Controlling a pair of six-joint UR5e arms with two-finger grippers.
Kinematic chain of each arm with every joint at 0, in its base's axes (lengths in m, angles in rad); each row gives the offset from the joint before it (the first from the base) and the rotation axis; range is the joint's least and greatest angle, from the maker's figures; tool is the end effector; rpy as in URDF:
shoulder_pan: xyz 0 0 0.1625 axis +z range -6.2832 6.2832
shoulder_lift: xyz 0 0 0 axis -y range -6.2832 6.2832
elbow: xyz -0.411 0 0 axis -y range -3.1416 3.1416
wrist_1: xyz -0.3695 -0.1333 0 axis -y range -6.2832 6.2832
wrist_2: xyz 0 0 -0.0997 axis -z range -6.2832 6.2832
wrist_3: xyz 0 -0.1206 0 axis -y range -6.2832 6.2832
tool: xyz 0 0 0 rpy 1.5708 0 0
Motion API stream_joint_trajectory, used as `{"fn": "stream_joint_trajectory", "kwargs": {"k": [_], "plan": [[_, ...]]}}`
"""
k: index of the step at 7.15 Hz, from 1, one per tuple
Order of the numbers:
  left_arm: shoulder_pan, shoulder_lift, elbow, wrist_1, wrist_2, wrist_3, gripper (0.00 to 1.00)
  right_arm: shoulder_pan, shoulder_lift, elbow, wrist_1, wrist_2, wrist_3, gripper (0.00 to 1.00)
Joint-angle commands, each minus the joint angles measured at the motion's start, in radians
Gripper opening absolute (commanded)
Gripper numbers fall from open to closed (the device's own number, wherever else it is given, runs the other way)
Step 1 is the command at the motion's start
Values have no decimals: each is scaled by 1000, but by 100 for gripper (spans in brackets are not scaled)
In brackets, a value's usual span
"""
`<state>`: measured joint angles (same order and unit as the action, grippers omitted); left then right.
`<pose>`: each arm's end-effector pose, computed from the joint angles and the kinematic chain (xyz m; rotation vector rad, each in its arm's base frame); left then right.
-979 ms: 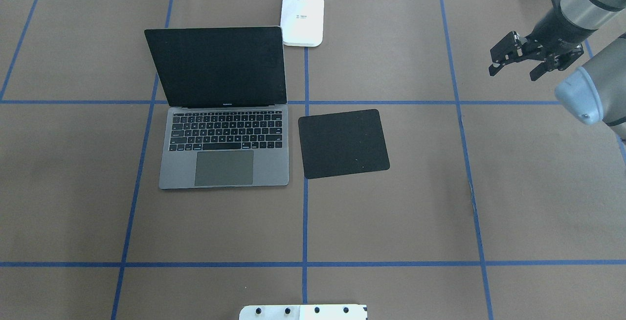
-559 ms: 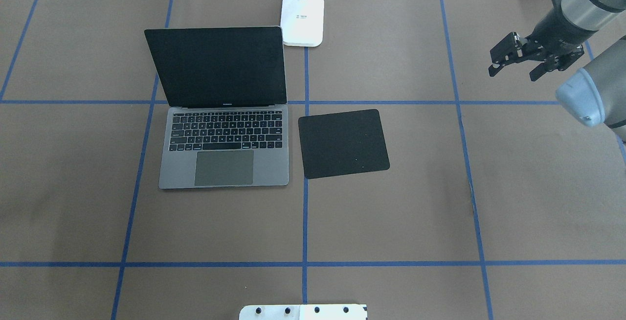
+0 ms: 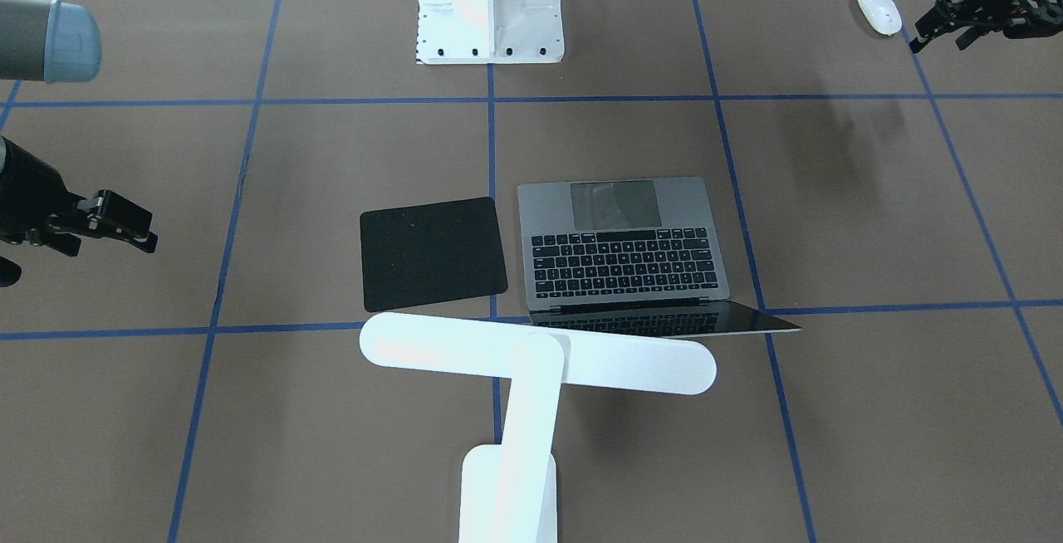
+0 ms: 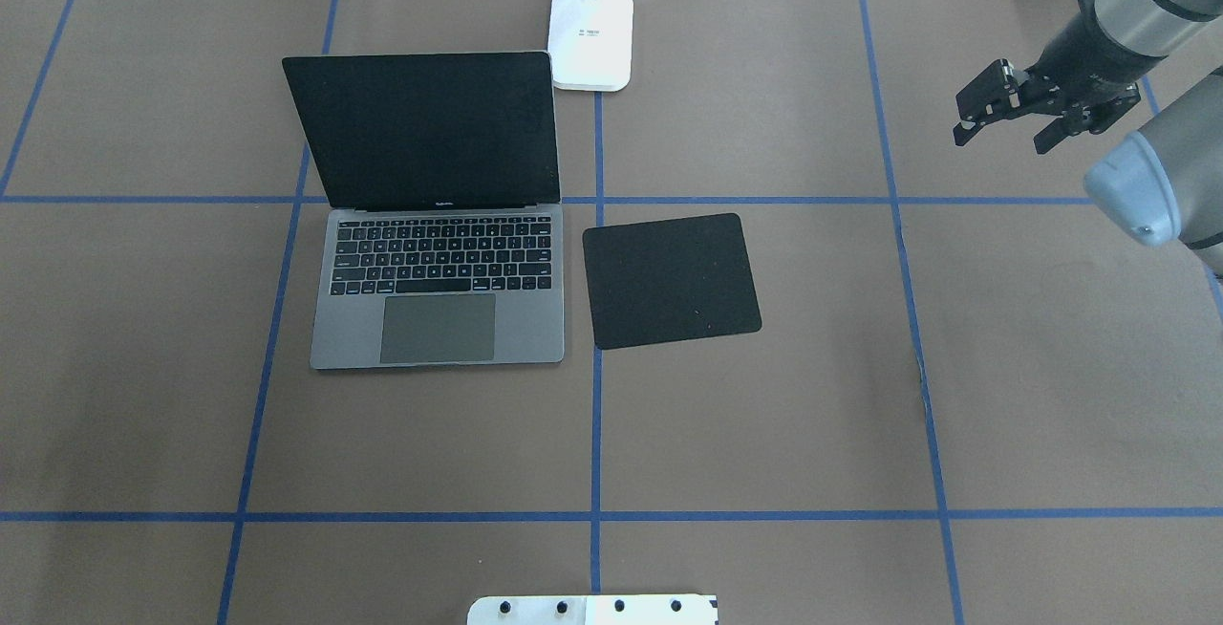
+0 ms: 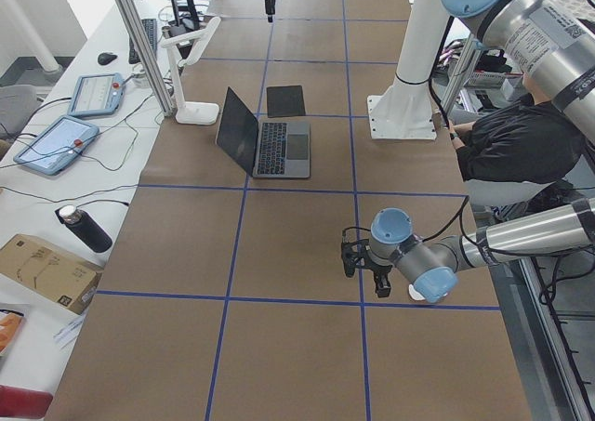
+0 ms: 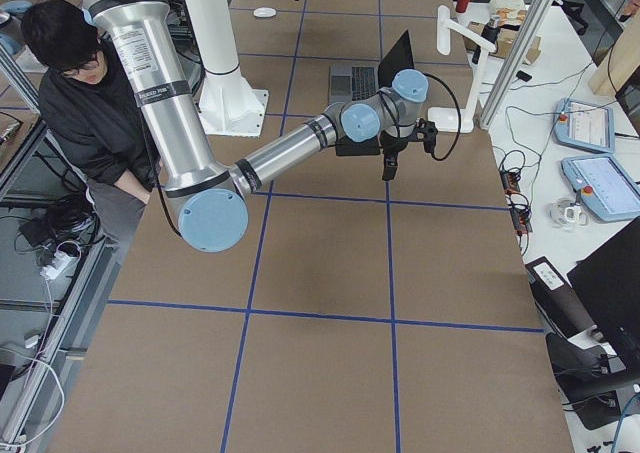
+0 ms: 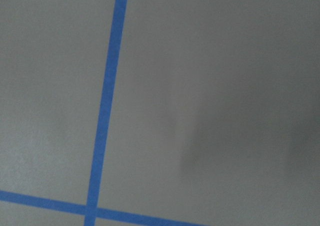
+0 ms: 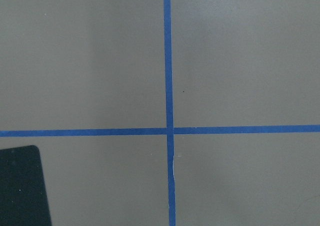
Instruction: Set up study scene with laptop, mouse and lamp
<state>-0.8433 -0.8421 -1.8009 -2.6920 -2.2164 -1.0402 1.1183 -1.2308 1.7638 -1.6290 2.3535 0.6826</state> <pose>0.0797 -0.1808 0.6659 -0.1017 0.8590 -0.0921 -0.2115 -0.5455 0.3927 -0.0330 -0.8879 0.0290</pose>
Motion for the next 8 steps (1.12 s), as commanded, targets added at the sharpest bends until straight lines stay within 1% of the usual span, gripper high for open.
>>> {"fn": "stream_joint_trajectory", "kwargs": {"k": [1, 2, 3, 4, 5, 6, 7, 8], "plan": [[44, 18, 9, -29, 7, -123, 100, 0, -4, 5, 1, 1, 0, 99], [99, 18, 11, -29, 42, -156, 100, -2, -9, 6, 1, 1, 0, 99], [206, 17, 9, -31, 104, -220, 100, -2, -13, 11, 0, 3, 0, 99], [366, 12, 9, -40, 179, -319, 100, -2, -32, 17, 0, 3, -2, 99], [521, 6, 9, -84, 269, -449, 100, 0, -59, 38, 1, 6, -5, 99], [599, 8, 9, -129, 302, -504, 100, -3, -122, 93, 0, 3, -18, 99], [602, 21, 11, -184, 294, -501, 100, -3, -156, 126, 0, 3, -20, 99], [602, 44, 11, -205, 294, -501, 100, -2, -174, 140, 0, 3, -20, 99]]}}
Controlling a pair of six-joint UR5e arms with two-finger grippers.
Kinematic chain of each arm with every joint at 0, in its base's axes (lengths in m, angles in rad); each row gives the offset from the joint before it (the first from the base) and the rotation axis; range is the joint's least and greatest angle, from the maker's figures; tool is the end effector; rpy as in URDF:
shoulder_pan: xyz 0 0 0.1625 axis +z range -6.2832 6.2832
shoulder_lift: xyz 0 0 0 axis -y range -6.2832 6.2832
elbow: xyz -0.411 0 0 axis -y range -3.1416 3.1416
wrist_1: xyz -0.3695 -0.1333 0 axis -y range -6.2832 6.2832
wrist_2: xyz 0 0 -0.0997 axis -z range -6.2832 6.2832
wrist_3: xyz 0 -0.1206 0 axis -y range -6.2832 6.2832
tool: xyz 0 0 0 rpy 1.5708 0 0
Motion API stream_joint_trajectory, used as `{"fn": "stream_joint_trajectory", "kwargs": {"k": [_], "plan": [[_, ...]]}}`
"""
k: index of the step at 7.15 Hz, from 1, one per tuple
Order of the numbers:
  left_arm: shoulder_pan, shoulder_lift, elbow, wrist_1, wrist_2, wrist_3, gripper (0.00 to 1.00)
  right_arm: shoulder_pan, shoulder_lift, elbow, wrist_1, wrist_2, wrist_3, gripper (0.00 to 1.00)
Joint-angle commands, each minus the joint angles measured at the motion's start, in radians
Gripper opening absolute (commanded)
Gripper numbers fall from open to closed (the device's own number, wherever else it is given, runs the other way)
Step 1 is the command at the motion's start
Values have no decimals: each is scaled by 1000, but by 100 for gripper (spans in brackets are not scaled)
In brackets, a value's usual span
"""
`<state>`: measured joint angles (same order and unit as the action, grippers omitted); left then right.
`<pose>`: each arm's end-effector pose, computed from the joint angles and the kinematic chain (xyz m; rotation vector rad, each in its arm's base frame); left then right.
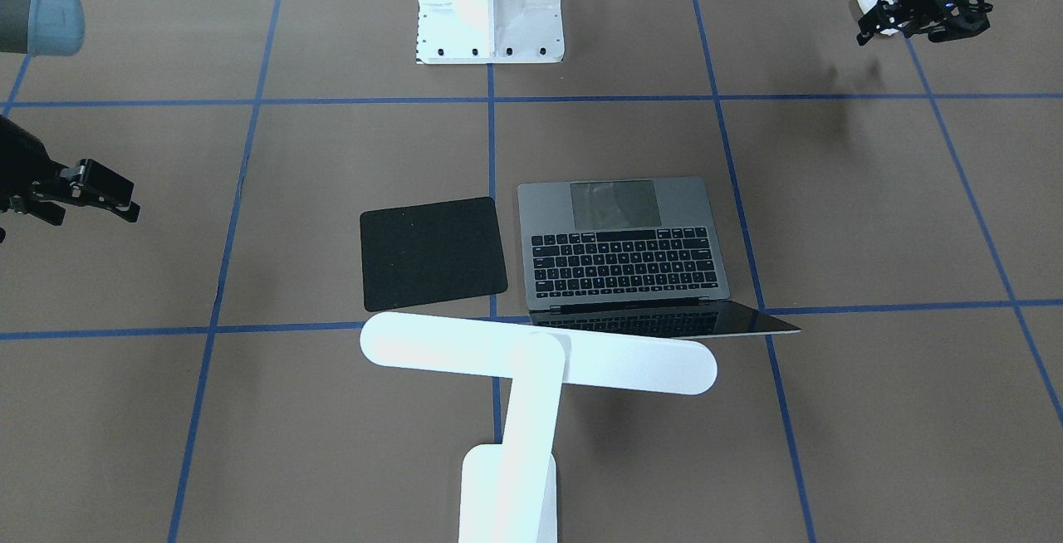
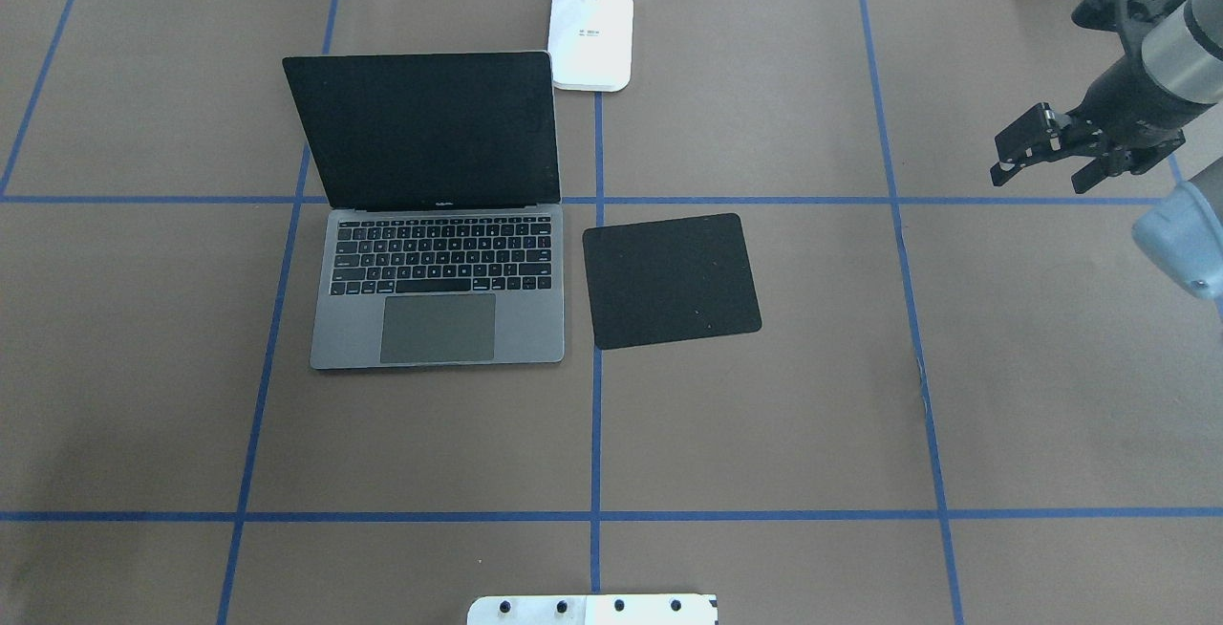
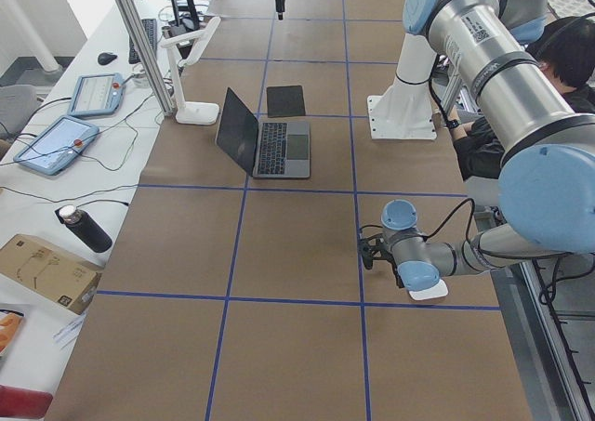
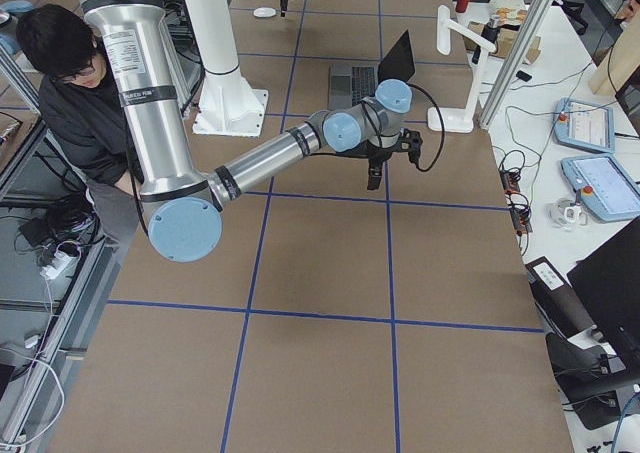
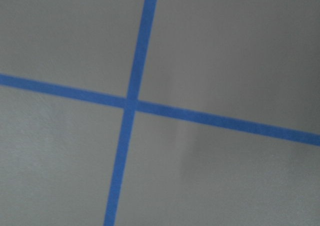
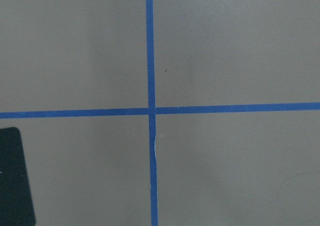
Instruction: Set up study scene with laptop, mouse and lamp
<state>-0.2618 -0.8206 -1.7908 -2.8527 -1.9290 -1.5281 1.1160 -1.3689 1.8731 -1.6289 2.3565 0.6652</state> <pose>0.1585 -0.1367 0.6644 -0.2243 0.7862 -0.0722 -0.1909 -0.4996 0.4205 -0.0520 -0.8777 0.0215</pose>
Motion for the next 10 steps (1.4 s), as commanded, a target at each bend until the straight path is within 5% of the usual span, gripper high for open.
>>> {"fn": "stream_joint_trajectory", "kwargs": {"k": [1, 4, 10], "plan": [[22, 38, 1, -47, 7, -14, 100, -1, -42, 32, 0, 0, -4, 99], [36, 67, 8, -48, 8, -14, 100, -1, -136, 83, 0, -2, -75, 99], [163, 61, 21, -48, 7, -38, 100, -4, -139, 83, 0, -17, -75, 99]]}}
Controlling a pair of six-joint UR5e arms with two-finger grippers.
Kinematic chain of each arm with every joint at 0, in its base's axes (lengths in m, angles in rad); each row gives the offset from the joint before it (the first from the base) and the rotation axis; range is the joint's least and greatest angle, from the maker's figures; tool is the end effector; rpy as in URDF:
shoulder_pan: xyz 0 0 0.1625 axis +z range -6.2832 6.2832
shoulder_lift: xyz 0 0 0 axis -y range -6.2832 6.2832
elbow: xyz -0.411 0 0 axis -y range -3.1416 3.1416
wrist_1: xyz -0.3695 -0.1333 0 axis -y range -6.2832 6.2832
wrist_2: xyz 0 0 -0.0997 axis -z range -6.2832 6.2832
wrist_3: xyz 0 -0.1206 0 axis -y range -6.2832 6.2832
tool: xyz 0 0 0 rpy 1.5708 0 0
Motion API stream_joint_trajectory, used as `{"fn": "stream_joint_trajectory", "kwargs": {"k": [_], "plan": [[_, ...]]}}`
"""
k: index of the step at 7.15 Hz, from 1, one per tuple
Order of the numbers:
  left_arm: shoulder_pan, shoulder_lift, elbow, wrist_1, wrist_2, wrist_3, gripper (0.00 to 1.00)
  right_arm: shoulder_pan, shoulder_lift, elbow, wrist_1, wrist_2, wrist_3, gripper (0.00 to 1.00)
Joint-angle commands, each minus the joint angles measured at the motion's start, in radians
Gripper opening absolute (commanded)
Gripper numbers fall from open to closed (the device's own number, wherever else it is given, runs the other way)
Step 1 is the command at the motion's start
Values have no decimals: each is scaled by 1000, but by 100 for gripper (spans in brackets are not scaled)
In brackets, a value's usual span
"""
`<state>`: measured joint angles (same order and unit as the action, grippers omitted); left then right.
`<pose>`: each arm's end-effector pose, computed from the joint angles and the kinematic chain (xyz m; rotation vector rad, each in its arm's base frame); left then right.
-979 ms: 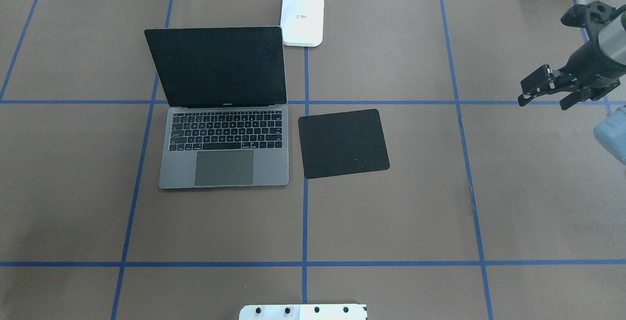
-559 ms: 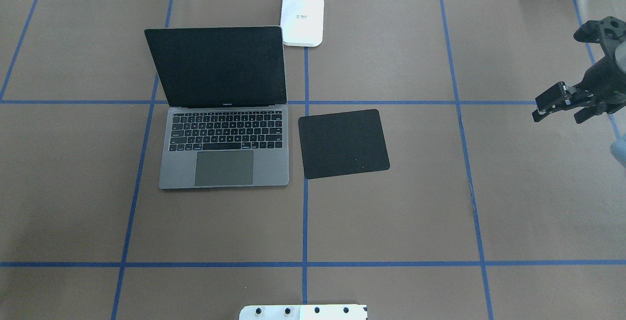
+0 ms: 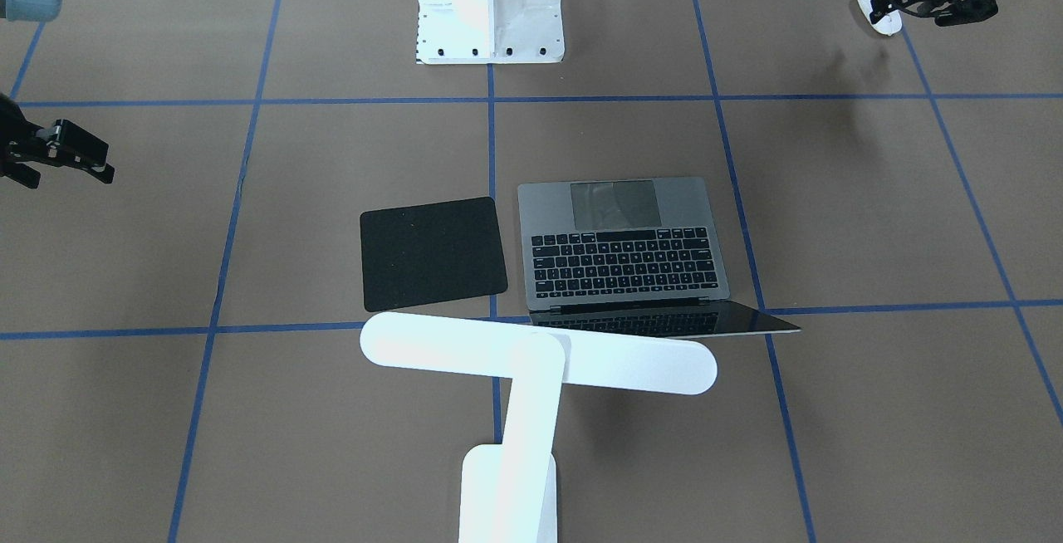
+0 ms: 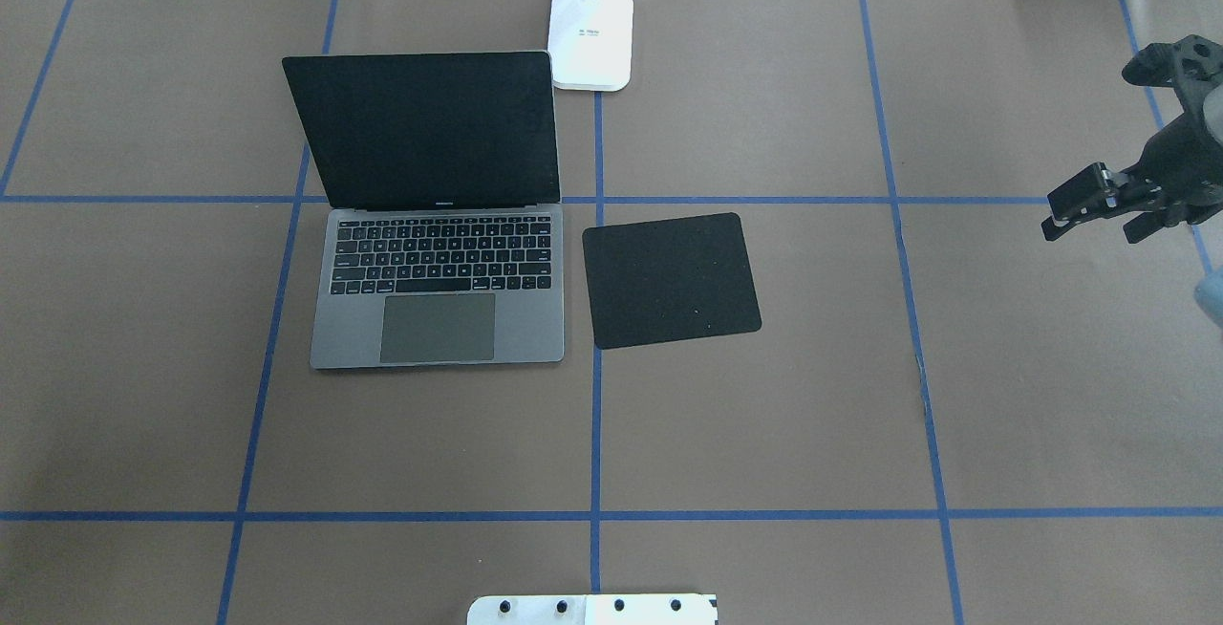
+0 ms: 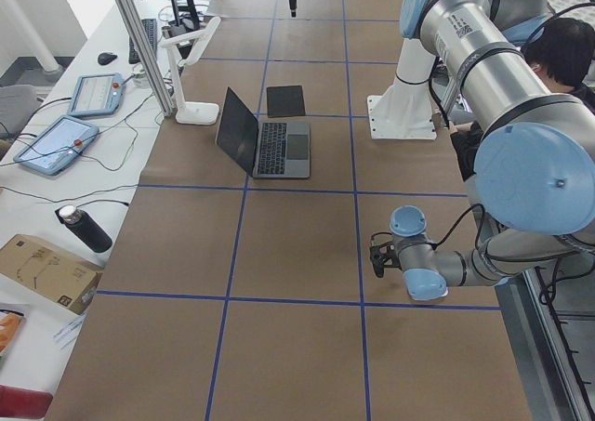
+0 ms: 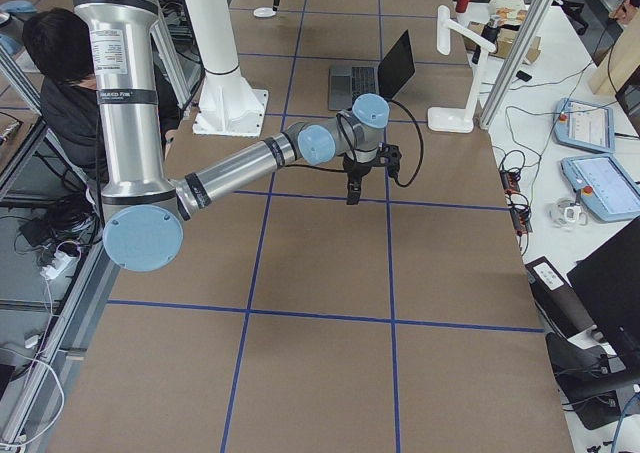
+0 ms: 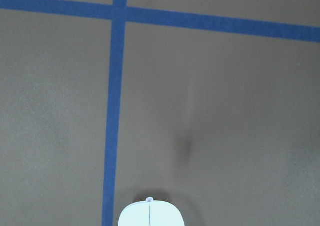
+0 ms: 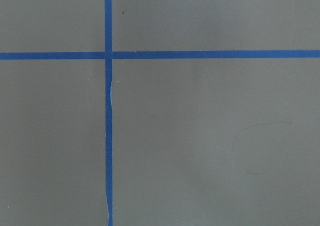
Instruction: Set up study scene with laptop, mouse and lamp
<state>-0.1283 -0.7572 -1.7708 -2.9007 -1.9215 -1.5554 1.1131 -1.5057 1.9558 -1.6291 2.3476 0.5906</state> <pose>0.1400 -0.1107 0.6775 -0.2836 0.7306 0.0185 -0.1703 -0.4561 0.4533 -0.0617 -0.8489 -0.0274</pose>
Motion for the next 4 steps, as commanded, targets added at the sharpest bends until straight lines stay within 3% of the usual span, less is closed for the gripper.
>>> {"fn": "stream_joint_trajectory", "kwargs": {"k": [1, 4], "plan": [[80, -8, 1, 0, -1, -59, 100, -1, -2, 0, 0, -8, 0, 99], [117, -17, 8, 0, 3, -92, 100, -6, -2, 0, 0, -16, 0, 99]]}}
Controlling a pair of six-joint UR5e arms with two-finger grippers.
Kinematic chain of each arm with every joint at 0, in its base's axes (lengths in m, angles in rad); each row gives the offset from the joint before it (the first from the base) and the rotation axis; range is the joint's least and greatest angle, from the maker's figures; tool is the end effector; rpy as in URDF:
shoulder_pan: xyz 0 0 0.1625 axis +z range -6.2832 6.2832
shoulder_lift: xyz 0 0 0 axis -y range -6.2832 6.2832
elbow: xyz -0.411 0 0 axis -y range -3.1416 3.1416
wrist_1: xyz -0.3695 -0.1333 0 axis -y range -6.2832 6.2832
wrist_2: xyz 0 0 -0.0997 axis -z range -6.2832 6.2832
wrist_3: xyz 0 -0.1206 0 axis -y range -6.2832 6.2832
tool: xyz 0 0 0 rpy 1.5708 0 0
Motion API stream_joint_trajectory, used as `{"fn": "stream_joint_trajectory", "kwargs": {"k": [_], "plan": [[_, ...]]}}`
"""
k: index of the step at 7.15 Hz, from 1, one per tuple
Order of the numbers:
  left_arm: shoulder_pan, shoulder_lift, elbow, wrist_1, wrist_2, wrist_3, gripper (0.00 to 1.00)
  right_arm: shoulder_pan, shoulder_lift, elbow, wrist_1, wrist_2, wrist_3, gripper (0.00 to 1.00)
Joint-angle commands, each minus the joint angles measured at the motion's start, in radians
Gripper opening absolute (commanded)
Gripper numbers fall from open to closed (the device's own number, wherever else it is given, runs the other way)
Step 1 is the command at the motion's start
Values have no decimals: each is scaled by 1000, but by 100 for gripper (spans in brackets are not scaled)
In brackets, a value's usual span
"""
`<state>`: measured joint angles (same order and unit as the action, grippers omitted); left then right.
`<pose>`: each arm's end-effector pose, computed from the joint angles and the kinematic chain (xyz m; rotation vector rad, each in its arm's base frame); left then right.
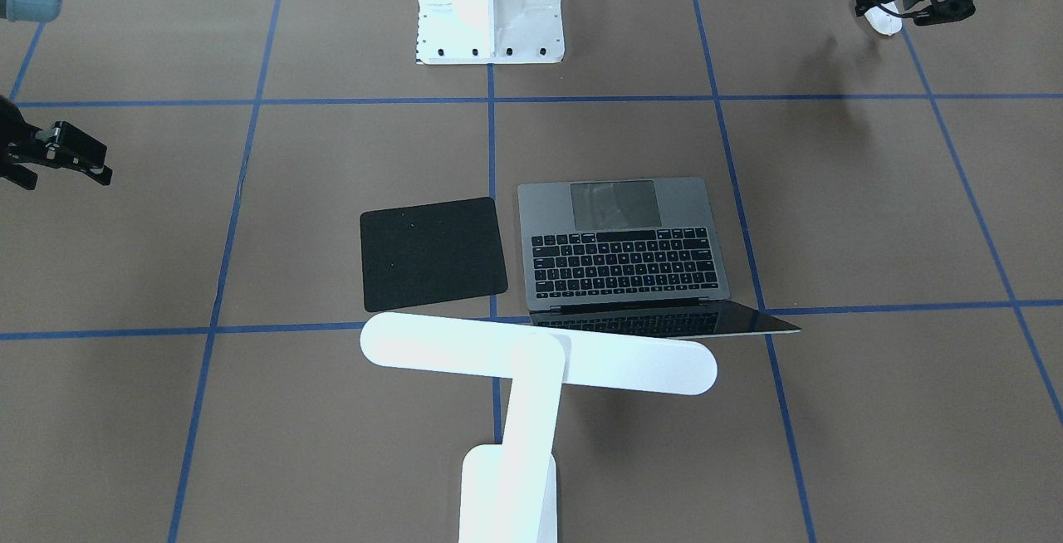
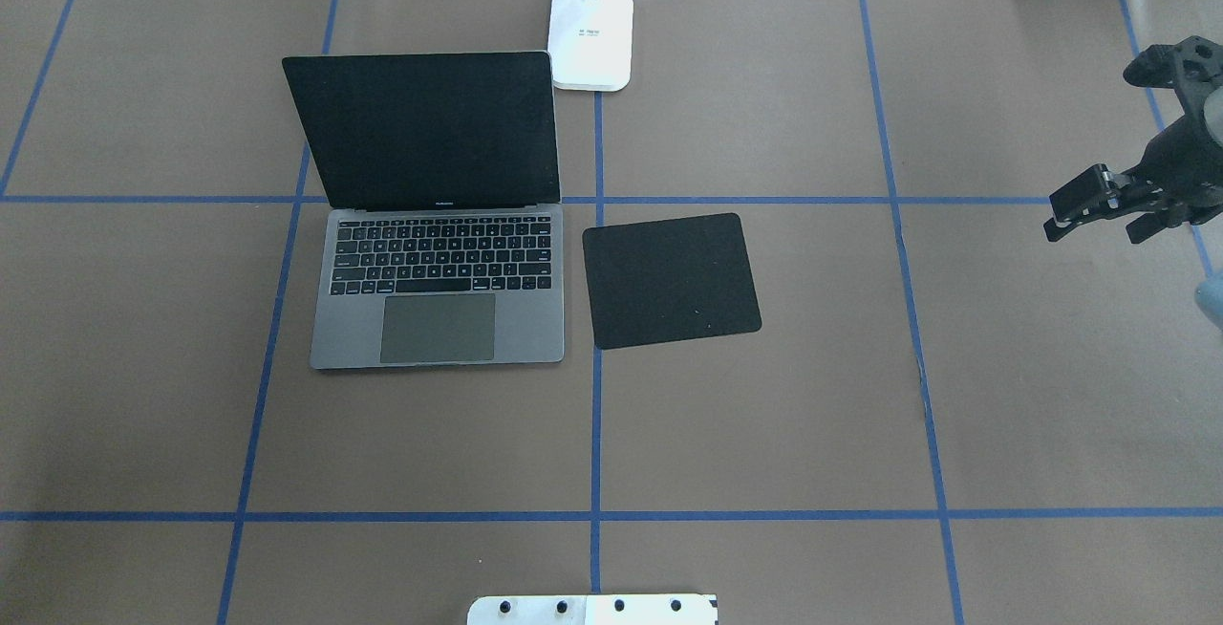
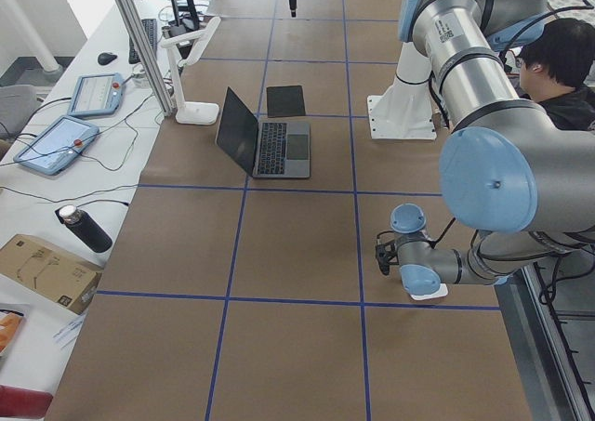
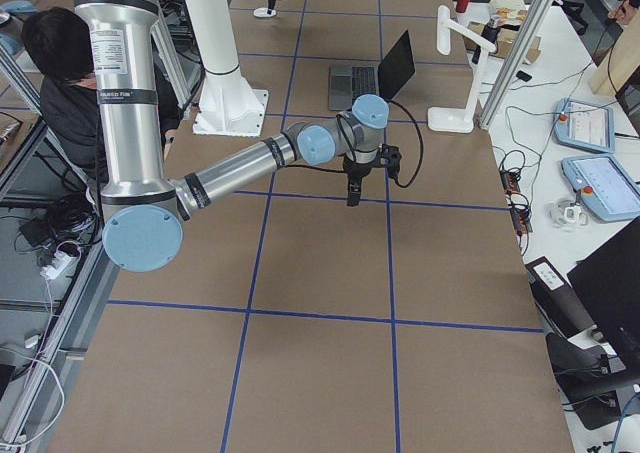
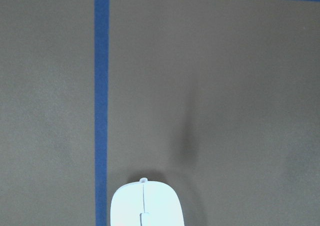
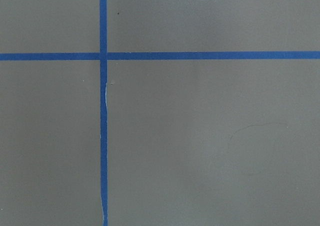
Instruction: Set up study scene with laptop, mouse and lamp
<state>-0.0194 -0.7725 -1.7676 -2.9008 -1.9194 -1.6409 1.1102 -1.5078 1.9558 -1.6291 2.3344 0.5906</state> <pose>0.1583 -0.0952 0.6766 -0.3509 0.7119 0.0422 -0.1705 -0.4559 0.4553 -0.0576 -0.8371 -0.0265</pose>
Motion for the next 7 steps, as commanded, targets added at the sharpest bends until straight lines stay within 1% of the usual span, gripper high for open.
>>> {"fn": "stream_joint_trajectory", "kwargs": {"k": [1, 4, 5, 7], "plan": [[9, -2, 11, 0, 0, -5, 100, -6, 0, 0, 0, -3, 0, 99], [19, -2, 43, -12, 0, 3, 100, -16, 0, 0, 0, -18, 2, 99], [25, -2, 72, -52, 0, 3, 100, -20, 0, -1, 0, -20, 2, 99], [30, -14, 82, -69, 0, 0, 100, -20, 0, 0, 2, -20, 2, 99]]}}
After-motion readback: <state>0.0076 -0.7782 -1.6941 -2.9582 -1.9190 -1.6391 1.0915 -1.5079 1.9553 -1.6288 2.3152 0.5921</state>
